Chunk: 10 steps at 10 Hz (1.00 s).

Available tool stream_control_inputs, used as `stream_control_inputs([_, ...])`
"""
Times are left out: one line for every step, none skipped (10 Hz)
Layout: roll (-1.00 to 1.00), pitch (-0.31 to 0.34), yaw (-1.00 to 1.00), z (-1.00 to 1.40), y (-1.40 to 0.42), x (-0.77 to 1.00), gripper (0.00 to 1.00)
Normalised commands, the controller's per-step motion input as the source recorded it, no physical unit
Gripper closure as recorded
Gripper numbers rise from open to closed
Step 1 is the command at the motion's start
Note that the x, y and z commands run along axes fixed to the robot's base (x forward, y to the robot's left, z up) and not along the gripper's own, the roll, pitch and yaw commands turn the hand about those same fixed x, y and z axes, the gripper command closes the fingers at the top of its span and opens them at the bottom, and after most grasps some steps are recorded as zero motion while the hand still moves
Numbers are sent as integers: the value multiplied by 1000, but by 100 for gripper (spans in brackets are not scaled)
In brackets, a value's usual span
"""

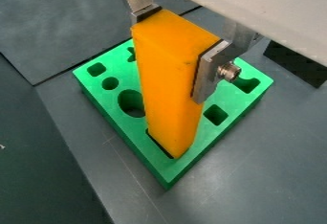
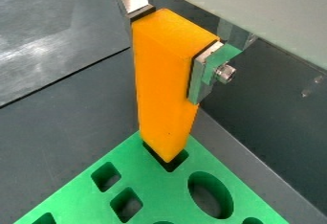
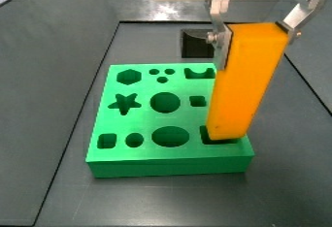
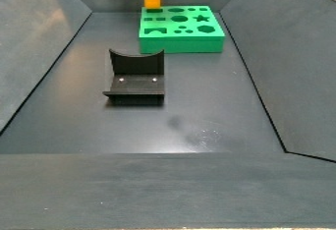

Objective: Pick up the rectangle object. Move up. Place the rectangle object on the fixture. Regrasp the rectangle object. Move to above the board. Insert the rectangle object.
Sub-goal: Insert the rectangle object.

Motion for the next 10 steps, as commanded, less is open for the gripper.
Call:
stream_control_inputs([116,-11,-189,-100,-26,0,100])
stream_control_inputs([119,-6,-189,-106,-9,0,100])
stream_control_inputs([127,-3,-194,-111,0,0,100])
stream_control_inputs([129,0,-200,-97,0,0,100])
stream_control_inputs([106,0,-206,-46,0,-31,100])
stream_control_inputs([63,0,-200,-20,-17,-31,100])
stream_control_inputs([21,0,-180,-20,-31,0,100])
stream_control_inputs([6,-4,-154,-9,-37,0,100])
stream_control_inputs([3,-4,-131,-17,-49,0,100])
stream_control_inputs([19,-7,-103,-74,-11,0,100])
